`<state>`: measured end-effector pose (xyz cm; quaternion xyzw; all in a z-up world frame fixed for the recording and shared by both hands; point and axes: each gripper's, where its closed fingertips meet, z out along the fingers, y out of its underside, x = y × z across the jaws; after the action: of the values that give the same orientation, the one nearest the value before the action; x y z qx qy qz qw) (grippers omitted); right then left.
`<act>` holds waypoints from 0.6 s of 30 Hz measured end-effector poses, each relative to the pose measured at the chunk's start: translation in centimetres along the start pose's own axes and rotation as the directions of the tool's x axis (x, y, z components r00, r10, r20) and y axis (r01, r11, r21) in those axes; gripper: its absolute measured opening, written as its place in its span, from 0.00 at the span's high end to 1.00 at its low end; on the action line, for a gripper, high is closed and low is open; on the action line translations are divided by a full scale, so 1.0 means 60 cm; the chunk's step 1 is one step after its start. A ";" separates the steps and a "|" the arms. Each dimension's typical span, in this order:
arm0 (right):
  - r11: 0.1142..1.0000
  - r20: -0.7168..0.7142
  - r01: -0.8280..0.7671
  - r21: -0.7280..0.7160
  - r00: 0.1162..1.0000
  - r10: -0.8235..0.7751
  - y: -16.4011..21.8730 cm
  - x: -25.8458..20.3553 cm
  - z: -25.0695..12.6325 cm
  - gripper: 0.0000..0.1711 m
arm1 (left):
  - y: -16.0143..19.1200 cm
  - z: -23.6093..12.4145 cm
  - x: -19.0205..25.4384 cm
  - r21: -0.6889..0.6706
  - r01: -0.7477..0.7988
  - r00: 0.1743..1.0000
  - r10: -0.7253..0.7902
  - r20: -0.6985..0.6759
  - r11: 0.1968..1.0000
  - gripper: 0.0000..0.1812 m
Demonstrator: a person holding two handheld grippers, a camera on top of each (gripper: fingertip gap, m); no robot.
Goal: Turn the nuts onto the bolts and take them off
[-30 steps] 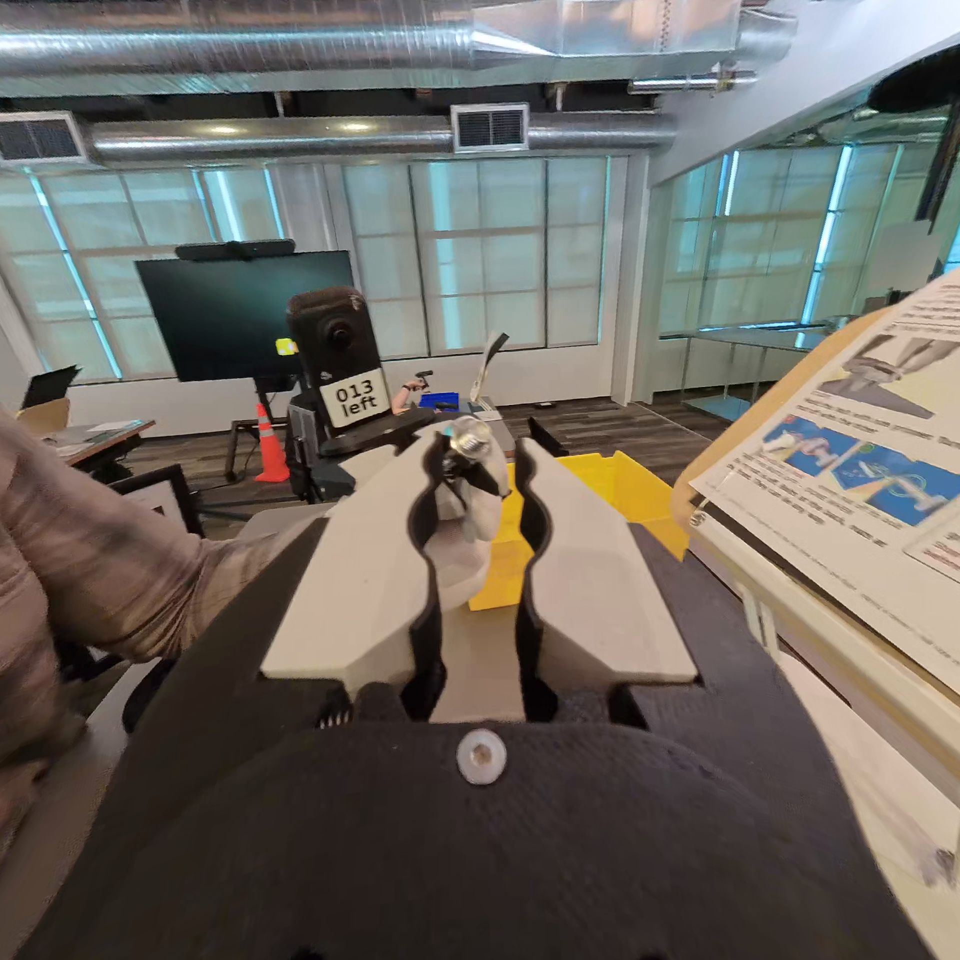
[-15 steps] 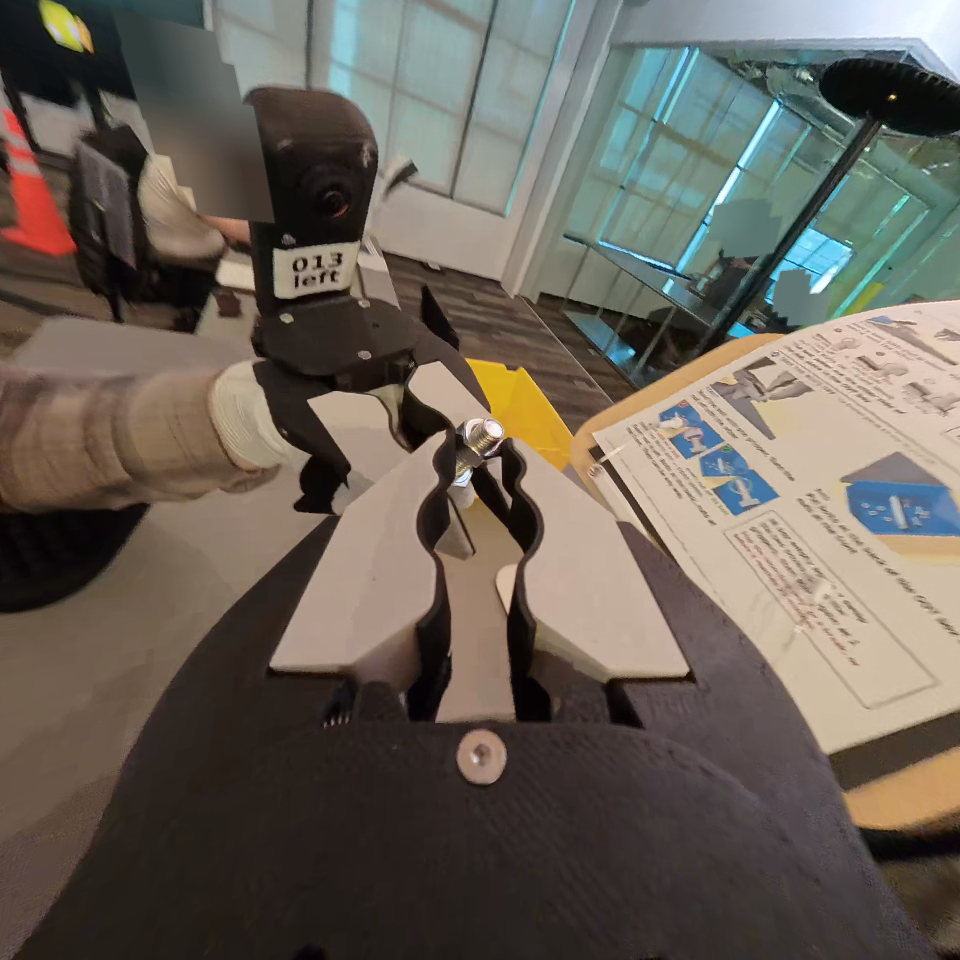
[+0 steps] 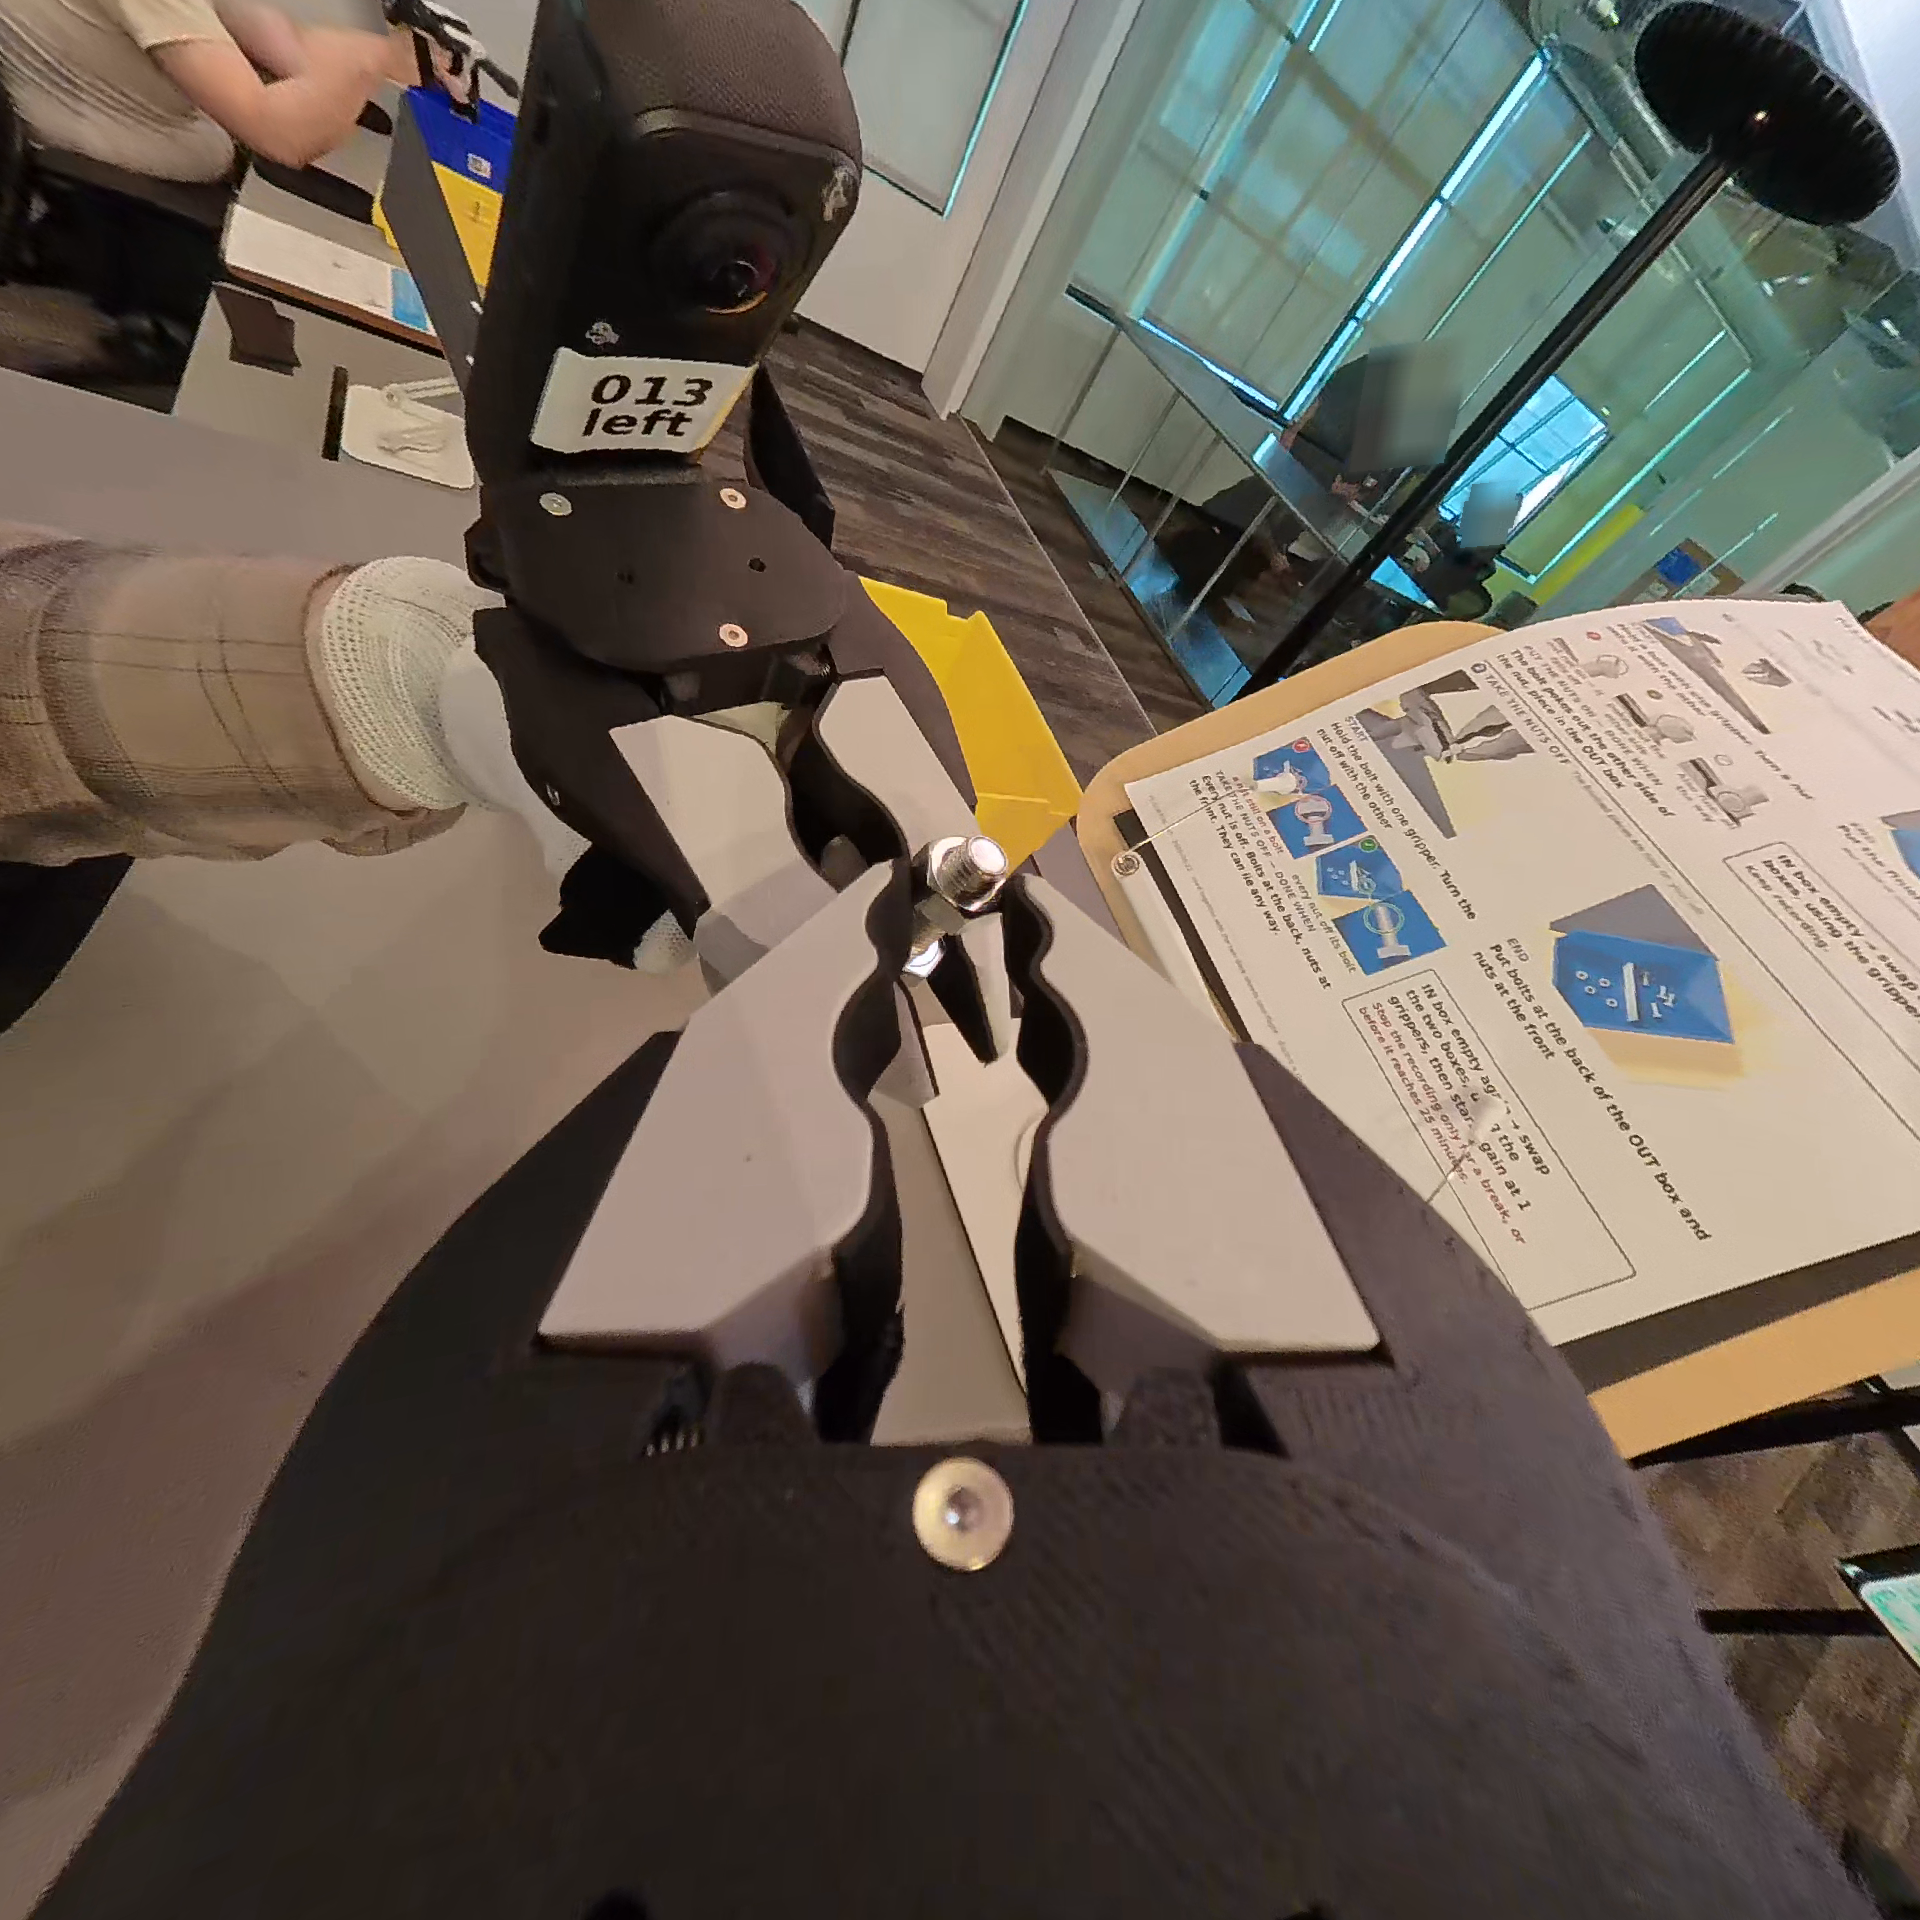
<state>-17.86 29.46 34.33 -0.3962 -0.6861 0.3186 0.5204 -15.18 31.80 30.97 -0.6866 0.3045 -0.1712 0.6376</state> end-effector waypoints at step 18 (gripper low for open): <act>0.913 0.103 -0.318 0.257 0.948 0.302 -0.018 0.045 -0.009 0.68 | -0.018 -0.003 -0.009 0.116 0.069 0.998 -0.069 -0.004 0.991 0.92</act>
<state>-17.96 31.31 36.60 -0.4153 -0.5801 0.4995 0.4914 -15.47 32.03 32.12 -0.6585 0.2700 -0.2105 0.6702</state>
